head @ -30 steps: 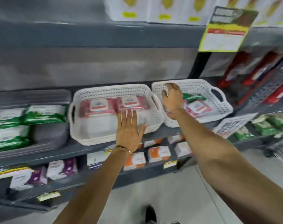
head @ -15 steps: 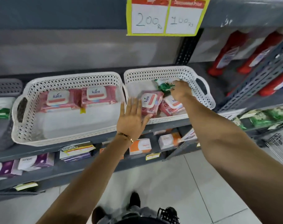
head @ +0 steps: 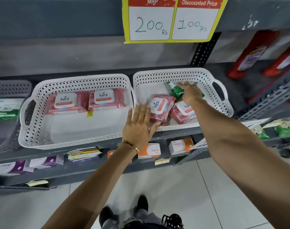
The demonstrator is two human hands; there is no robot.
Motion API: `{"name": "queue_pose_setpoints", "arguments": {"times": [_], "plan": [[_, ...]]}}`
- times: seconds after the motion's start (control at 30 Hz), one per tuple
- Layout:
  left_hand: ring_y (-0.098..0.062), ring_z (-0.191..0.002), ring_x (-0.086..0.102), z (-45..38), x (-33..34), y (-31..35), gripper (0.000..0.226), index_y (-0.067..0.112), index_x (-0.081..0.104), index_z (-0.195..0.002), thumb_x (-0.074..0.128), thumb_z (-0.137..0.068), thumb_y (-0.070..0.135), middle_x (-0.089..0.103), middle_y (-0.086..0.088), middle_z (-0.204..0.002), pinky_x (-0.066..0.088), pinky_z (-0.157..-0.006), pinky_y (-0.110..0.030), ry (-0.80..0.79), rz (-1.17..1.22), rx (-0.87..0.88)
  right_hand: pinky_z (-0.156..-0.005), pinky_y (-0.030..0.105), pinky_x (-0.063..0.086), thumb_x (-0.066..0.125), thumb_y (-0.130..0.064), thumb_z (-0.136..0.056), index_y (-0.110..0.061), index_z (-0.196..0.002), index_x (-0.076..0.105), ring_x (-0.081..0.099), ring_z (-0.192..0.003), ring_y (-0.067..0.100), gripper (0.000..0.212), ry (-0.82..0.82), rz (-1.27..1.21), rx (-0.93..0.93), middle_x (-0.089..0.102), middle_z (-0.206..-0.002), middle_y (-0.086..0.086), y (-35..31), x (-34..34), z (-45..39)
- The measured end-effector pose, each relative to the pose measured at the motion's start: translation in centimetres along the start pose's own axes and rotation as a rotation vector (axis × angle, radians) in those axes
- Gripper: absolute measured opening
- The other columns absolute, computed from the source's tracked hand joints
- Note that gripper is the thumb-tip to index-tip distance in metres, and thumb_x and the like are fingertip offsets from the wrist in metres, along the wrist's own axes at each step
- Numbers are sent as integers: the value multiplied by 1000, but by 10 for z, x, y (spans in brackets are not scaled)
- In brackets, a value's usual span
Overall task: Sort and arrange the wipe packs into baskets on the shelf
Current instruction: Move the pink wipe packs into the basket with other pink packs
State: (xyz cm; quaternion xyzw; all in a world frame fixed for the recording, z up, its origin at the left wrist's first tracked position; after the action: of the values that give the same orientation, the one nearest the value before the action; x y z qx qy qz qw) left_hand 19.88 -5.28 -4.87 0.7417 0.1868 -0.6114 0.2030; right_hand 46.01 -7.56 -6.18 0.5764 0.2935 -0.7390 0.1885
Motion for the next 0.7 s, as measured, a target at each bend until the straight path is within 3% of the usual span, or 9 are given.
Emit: {"name": "queue_pose_setpoints", "arguments": {"times": [0.23, 0.43, 0.57, 0.7], "plan": [[-32, -141, 16, -1, 3, -2, 74, 4, 19, -142, 10, -91, 56, 23, -17, -151, 11, -115, -48, -35, 48, 12, -109, 64, 30, 44, 15, -84, -30, -145, 31, 21, -141, 45, 77, 316, 21, -4, 31, -155, 4, -19, -20, 34], [-30, -142, 8, 17, -5, -18, 70, 4, 15, -143, 20, -93, 53, 16, -18, -153, 1, -117, -42, -11, 114, 140, -116, 61, 8, 43, 11, -87, -23, -145, 32, 14, -145, 40, 69, 535, 36, -16, 34, -154, 7, -62, -42, 77], [-31, -143, 5, 64, -10, -82, 73, 4, 16, -143, 18, -91, 56, 17, -17, -153, -3, -117, -45, -5, 77, 84, -120, 49, 16, 36, 15, -83, -18, -145, 33, 24, -144, 35, 70, 611, -1, -113, 35, -153, 13, -121, -48, 118], [-30, -143, -2, 125, -17, -173, 77, 5, 10, -144, 10, -89, 59, 10, -16, -155, -13, -114, -42, -26, -5, 35, -119, 43, 21, 46, 9, -84, -13, -146, 32, 31, -141, 33, 66, 605, -76, -206, 33, -152, 19, -213, -34, 160]]}}
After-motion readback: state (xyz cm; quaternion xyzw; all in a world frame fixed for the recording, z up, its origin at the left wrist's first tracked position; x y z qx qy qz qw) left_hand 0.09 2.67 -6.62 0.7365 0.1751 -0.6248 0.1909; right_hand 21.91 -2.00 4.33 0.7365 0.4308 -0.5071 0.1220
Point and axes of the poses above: each hand's wrist, its own z-axis away from the middle knuckle, its own x-axis out of the palm, y = z × x, the point moved 5 cm from there along -z, towards the middle knuckle
